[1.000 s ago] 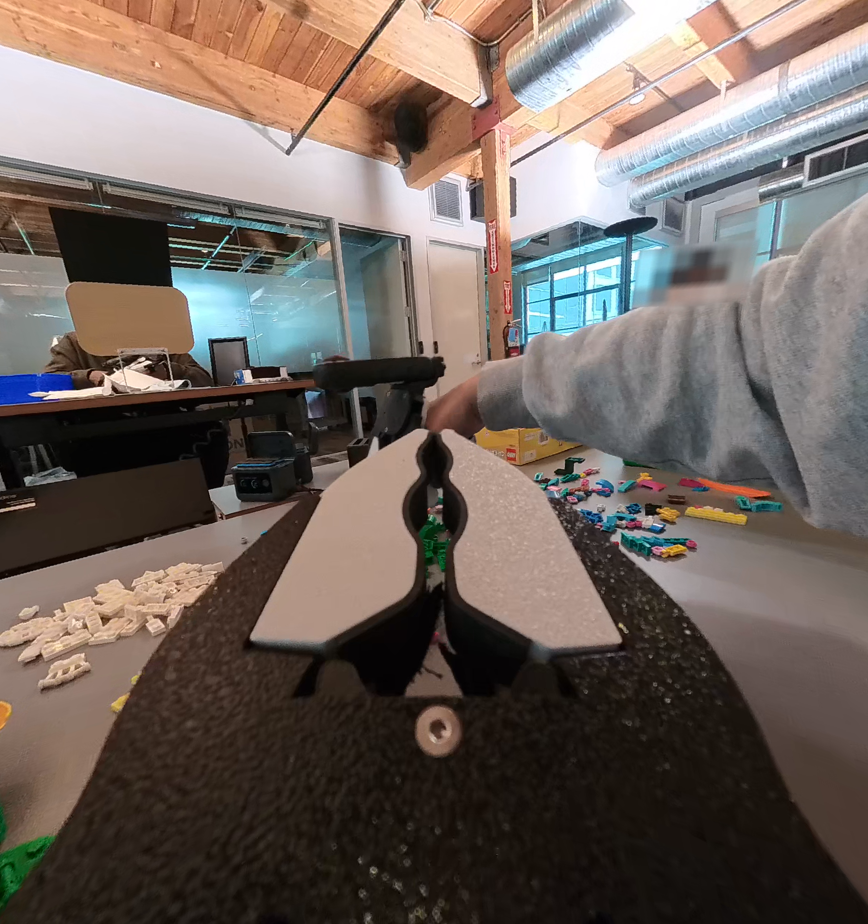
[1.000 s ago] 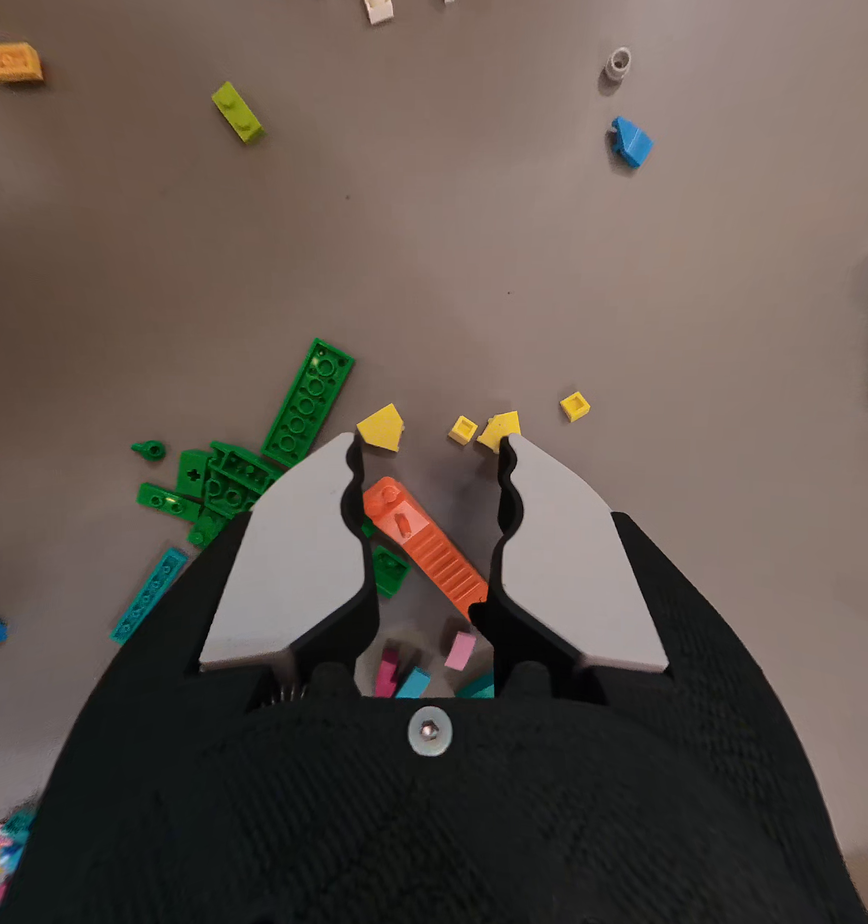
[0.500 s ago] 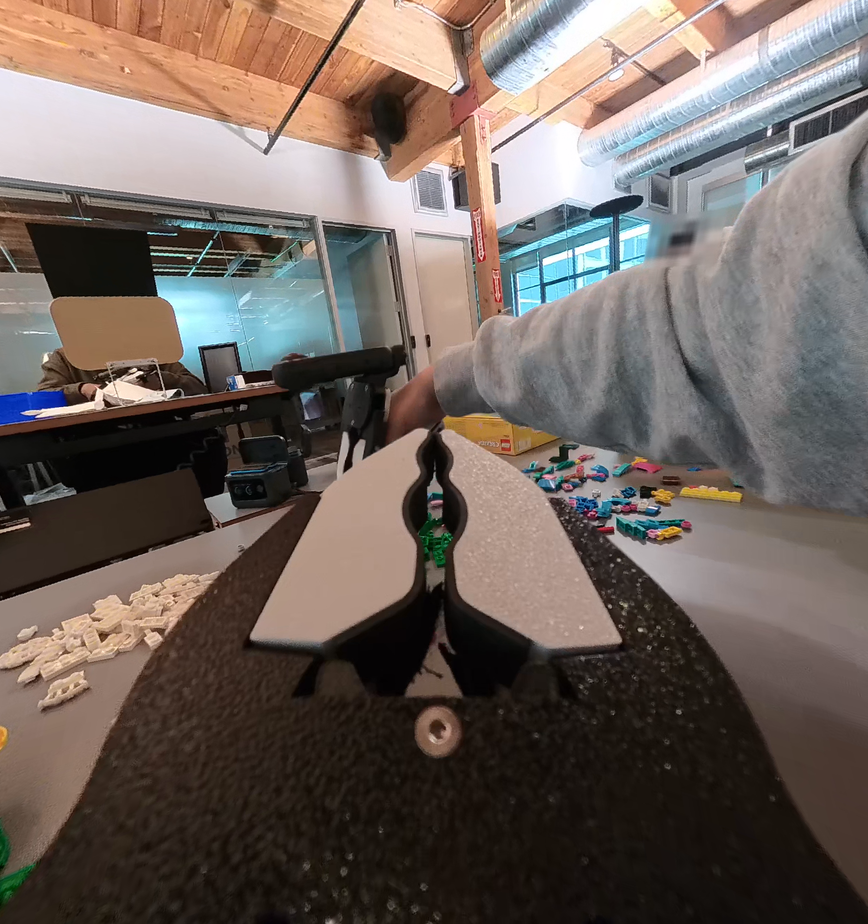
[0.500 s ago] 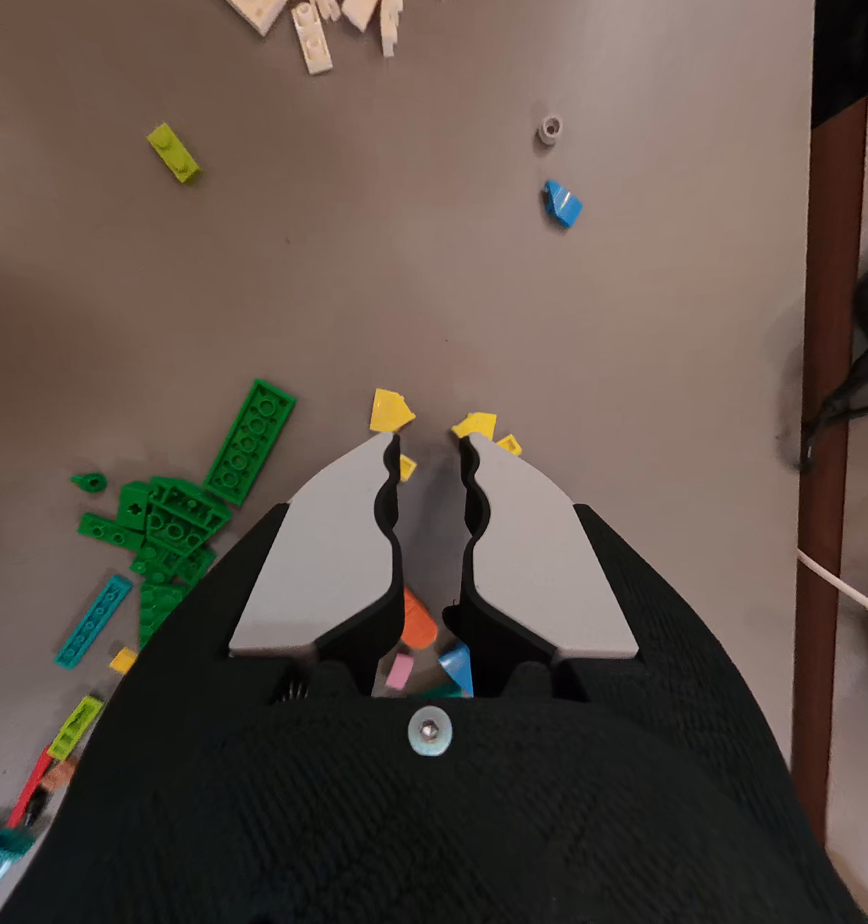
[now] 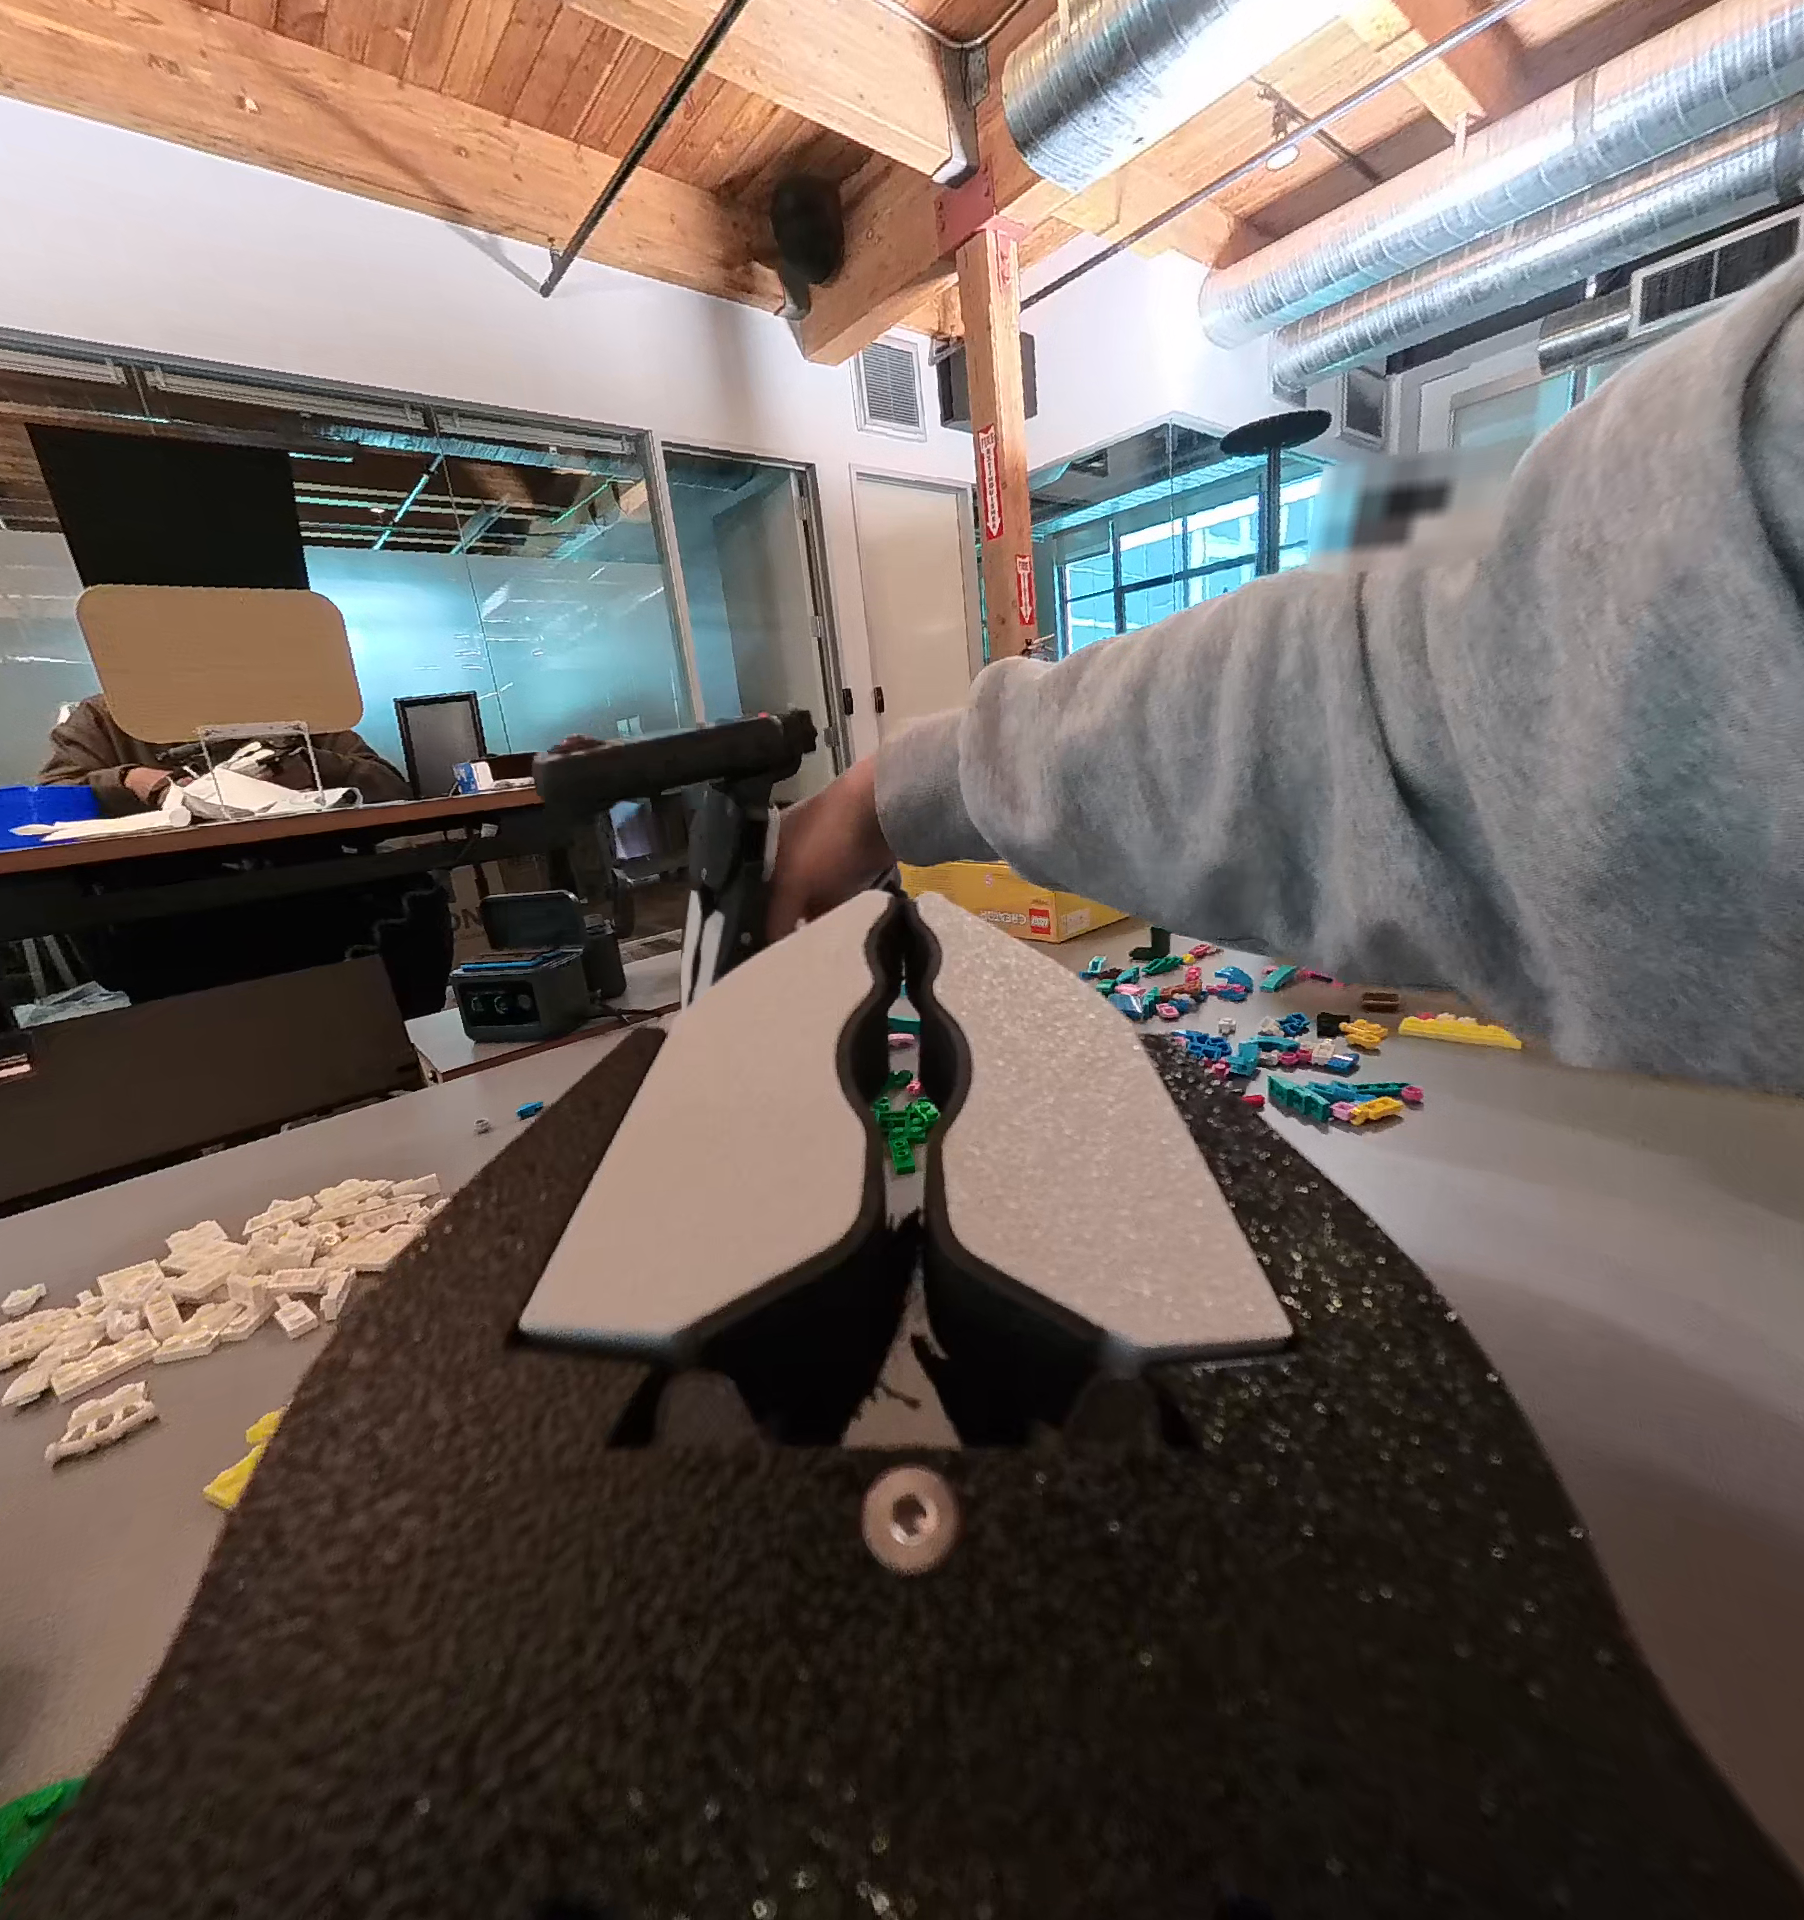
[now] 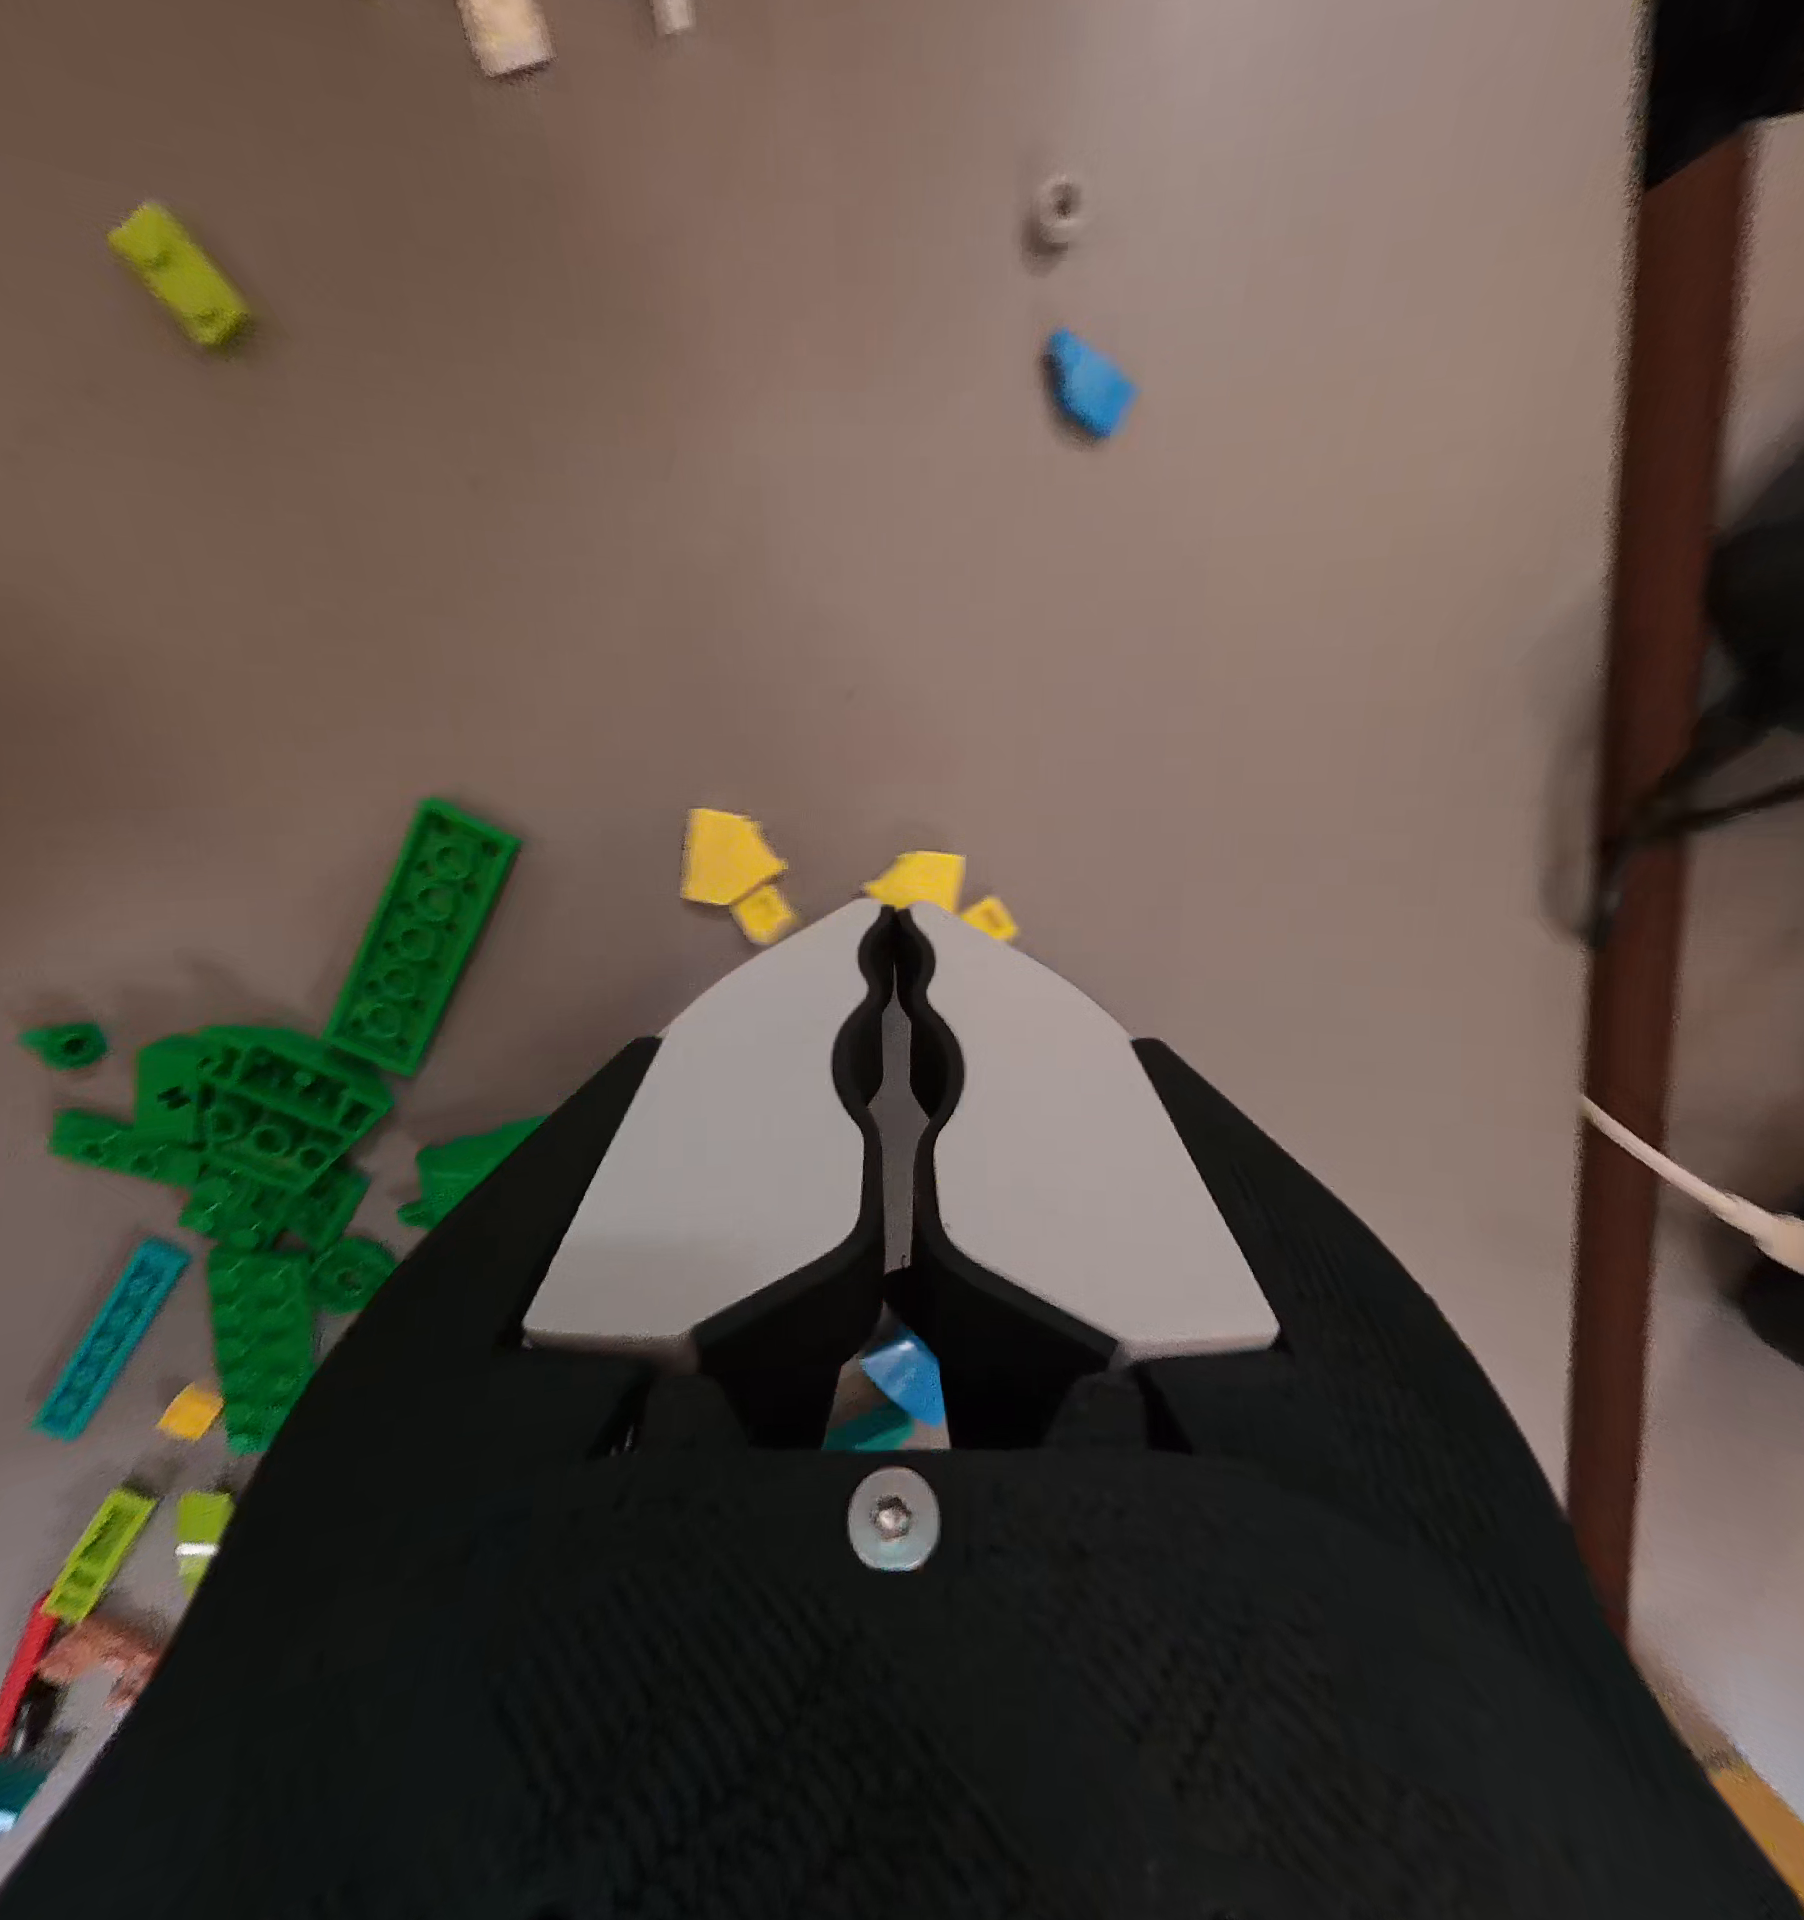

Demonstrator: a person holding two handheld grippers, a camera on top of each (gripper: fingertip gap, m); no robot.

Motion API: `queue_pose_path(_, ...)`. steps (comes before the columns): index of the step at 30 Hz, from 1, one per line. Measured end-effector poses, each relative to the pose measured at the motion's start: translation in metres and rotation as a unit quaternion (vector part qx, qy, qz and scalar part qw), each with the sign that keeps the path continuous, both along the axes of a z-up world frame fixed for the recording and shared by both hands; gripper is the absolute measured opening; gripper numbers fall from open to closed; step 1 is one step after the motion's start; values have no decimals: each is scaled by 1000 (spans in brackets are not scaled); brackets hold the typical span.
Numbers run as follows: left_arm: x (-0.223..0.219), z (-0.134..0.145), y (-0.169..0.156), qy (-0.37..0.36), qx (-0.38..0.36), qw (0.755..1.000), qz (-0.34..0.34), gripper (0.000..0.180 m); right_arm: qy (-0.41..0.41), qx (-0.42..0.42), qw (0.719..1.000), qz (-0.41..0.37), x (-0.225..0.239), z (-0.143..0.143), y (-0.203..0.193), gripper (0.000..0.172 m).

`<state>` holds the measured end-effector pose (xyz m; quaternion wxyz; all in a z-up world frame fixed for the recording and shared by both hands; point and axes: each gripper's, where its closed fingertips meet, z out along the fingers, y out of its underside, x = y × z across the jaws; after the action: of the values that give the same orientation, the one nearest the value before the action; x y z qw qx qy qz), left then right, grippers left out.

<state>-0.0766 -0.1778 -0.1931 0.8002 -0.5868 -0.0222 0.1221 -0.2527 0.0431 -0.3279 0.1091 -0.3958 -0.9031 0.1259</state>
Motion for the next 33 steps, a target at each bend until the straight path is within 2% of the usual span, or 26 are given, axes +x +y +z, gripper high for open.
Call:
queue_pose_path(1, 0, 0, 0, -1, 0, 1000, 0, 0, 5, 7, 1000, -25, -4, 2, 7, 0)
queue_pose_path(3, 0, 0, 1, -1, -1, 1000, -2, 0, 0, 28, 997, -67, -8, 2, 24, 0)
queue_pose_path(5, 1, 0, 1, -1, -1, 1000, -2, 0, -1, 56, 996, -67, -8, -4, 32, 0)
queue_pose_path(12, 0, -1, 1, -4, -3, 1000, -2, 0, 35, 4, 999, -24, -18, 4, 2, 0)
queue_pose_path(14, 0, 0, 1, -2, -1, 1000, 0, 0, 49, -54, 997, -4, -23, 16, -29, 0)
queue_pose_path(16, 1, 1, 1, -1, 0, 1000, 0, 0, 51, -116, 989, 78, -15, 27, -85, 4)
queue_pose_path(17, 1, 1, 1, 0, 1, 1000, -1, 0, 45, -136, 981, 128, -7, 31, -115, 12)
queue_pose_path(20, 2, 0, 1, 0, -2, 1000, -3, 0, 29, -156, 953, 258, 15, 31, -189, 30)
queue_pose_path(22, 2, 0, 0, 1, -1, 1000, -2, 0, 22, -145, 942, 302, 18, 23, -217, 37)
queue_pose_path(24, 2, 0, 0, 1, -3, 1000, -2, 0, 11, -129, 940, 315, 14, 13, -232, 43)
queue_pose_path(27, 3, 0, 1, 2, -4, 1000, -4, 0, 13, -87, 940, 330, 0, 0, -234, 43)
queue_pose_path(29, 4, 0, 1, 2, -4, 1000, -6, 0, 8, -82, 939, 333, -5, -3, -233, 38)
queue_pose_path(31, 5, 0, 2, 1, -3, 1000, -8, 0, -7, -89, 940, 329, -7, -4, -233, 28)
queue_pose_path(32, 5, 0, 2, 0, -3, 1000, -9, 0, -17, -93, 940, 327, -7, -4, -233, 17)
queue_pose_path(33, 5, 0, 2, -1, -3, 1000, -9, 0, -24, -94, 941, 324, -7, -4, -233, 15)
